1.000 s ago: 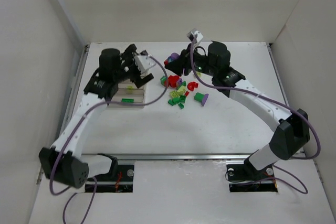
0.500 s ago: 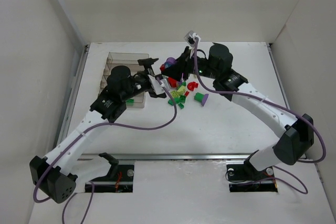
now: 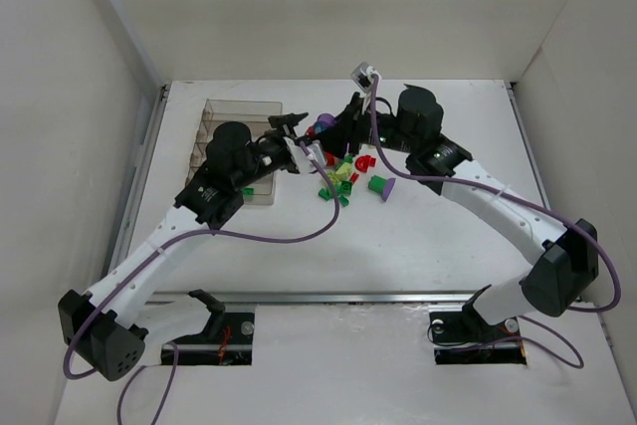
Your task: Sort the legos into containers by color
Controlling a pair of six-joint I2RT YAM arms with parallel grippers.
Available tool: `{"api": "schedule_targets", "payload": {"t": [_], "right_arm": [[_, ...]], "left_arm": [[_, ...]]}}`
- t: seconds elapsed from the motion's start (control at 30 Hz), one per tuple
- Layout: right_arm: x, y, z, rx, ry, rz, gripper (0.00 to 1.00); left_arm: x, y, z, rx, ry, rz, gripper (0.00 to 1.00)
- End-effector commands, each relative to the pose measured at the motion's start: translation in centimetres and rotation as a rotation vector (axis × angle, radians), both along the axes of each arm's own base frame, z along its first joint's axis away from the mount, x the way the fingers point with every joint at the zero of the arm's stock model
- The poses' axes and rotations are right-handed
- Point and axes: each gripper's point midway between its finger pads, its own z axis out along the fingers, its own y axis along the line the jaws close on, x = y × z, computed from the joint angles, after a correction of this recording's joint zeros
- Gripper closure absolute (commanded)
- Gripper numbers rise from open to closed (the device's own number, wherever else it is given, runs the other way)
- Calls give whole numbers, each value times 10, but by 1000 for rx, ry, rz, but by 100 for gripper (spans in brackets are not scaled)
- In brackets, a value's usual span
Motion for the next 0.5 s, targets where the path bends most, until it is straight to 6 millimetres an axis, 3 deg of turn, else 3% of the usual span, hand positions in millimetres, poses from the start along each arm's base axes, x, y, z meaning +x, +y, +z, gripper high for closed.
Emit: {"api": "schedule_targets", "payload": {"t": [0.0,0.17,0.47], "right_arm": [[-13,-1,25,51,-60,27,100],[-13,-1,25,51,-60,27,100],[-12,1,21,46,-52,36,100]], "left_arm": [[-7,-4,46,-87,-88,-27,45],[-12,-6,49,-92,-95,-47,65],[-12,-7,44,-93,-80,-46,92]]}}
